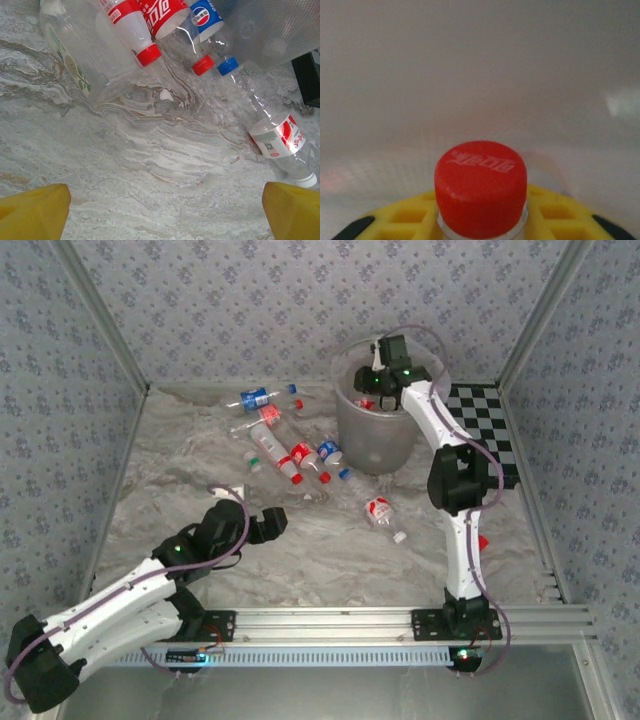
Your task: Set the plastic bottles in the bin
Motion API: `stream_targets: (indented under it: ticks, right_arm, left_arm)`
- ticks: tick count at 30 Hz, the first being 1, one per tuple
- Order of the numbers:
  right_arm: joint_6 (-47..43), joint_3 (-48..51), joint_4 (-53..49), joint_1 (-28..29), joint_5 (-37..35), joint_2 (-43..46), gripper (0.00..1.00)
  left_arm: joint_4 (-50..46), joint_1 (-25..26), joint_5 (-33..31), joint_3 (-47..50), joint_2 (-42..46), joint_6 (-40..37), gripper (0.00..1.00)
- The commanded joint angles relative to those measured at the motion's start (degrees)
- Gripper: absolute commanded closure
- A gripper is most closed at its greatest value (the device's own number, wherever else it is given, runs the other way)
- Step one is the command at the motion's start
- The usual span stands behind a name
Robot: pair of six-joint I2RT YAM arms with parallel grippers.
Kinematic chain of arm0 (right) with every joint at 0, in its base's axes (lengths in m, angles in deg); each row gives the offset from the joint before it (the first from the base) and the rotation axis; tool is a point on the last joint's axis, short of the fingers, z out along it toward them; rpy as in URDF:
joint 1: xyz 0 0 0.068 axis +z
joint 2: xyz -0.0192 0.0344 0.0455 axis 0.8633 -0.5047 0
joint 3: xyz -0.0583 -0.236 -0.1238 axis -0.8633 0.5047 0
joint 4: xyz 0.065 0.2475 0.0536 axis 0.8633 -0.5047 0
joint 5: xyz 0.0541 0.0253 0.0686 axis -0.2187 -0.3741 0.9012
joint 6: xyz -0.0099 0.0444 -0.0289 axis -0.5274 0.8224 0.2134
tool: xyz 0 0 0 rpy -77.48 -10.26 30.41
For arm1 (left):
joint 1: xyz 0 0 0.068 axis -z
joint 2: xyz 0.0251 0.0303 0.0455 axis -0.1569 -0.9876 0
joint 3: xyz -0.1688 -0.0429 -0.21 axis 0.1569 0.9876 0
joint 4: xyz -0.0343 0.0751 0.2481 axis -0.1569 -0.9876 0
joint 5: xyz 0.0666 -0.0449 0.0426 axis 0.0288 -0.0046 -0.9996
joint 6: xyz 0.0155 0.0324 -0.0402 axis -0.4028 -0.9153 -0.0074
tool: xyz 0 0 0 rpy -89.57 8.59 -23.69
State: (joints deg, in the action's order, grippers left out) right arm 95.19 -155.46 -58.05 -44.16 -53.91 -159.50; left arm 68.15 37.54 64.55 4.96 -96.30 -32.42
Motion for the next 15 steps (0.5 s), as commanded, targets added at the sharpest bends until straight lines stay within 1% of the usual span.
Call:
stream_targets:
  ticks: [1,4,5,9,11,15]
  right_arm:
    - [1.8,0.2,-7.4,0.2,-2.1,-2.3,0.93]
    - [2.2,0.6,-6.9,0.2,-2.1,-2.4,0.86]
    - [2.2,0.7,-6.8,0.2,-2.2,-2.0,0.82]
    - [1.6,-0.7,-8.1,0.1,-3.2,0.8,0.56]
    - [0.6,-2.9,-9.8,0.1,-4.6,2.4,0.46]
    - [-1.7,-8.0,-14.5,-0.1,-5.1,5.3,0.32]
  left_arm:
    - [-0.3,-1.0,1.7,-2.2,-0.7,-1.1,0.02]
    - [-0.2,-1.7,2.9,-2.6,-1.5,-1.7,0.02]
    - [-0.4,-1.8,3.1,-2.8,-1.8,-1.8,0.02]
    - [-1.8,-2.4,3.8,-3.6,-2.7,-1.8,0.01]
    - [-2.4,-2.9,3.4,-3.8,-2.9,-1.3,0.01]
    - [-2.4,-5.3,4.4,-3.8,-4.1,0.1,0.01]
